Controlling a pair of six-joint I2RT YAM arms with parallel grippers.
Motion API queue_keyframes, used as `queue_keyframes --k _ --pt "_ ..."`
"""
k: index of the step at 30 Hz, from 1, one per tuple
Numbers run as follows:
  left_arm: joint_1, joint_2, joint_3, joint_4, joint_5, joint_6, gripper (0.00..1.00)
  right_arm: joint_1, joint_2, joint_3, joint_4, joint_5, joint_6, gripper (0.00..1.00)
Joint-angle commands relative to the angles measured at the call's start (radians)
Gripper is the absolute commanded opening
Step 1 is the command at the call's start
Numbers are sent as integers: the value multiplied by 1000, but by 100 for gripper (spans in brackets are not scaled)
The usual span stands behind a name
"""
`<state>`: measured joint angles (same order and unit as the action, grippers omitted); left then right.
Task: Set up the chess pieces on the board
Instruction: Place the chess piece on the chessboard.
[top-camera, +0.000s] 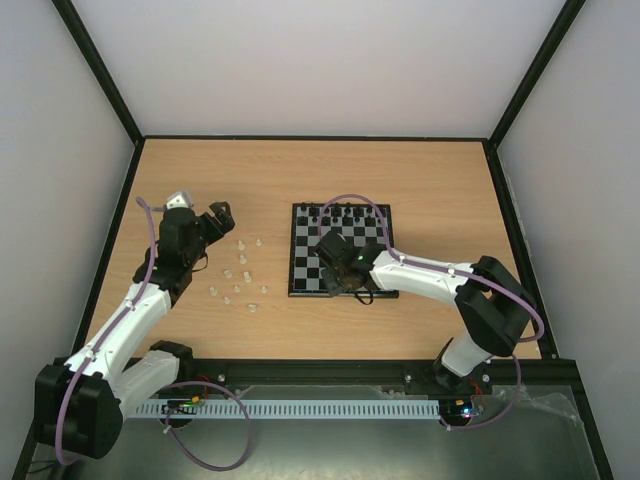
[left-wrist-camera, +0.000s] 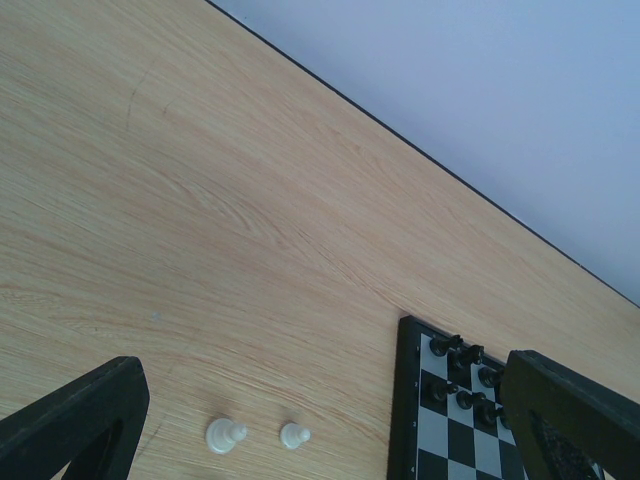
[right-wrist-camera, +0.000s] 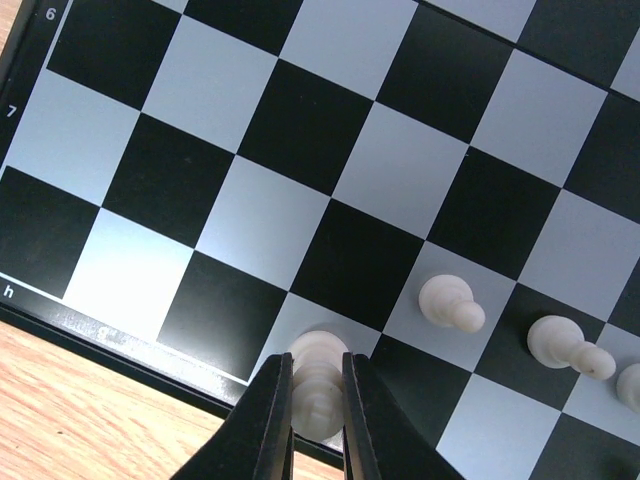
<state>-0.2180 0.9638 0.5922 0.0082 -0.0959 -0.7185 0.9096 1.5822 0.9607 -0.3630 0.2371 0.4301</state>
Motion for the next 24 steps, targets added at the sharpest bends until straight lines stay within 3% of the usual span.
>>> queue_keyframes --k 1,18,24 --pt "3 1 -11 1 10 5 100 -10 17 -20 -12 0 -8 8" --pt "3 4 -11 3 9 6 100 -10 -26 -17 -39 -19 -4 23" --pt "3 4 -11 3 7 7 100 -10 -98 23 -81 -9 -2 35"
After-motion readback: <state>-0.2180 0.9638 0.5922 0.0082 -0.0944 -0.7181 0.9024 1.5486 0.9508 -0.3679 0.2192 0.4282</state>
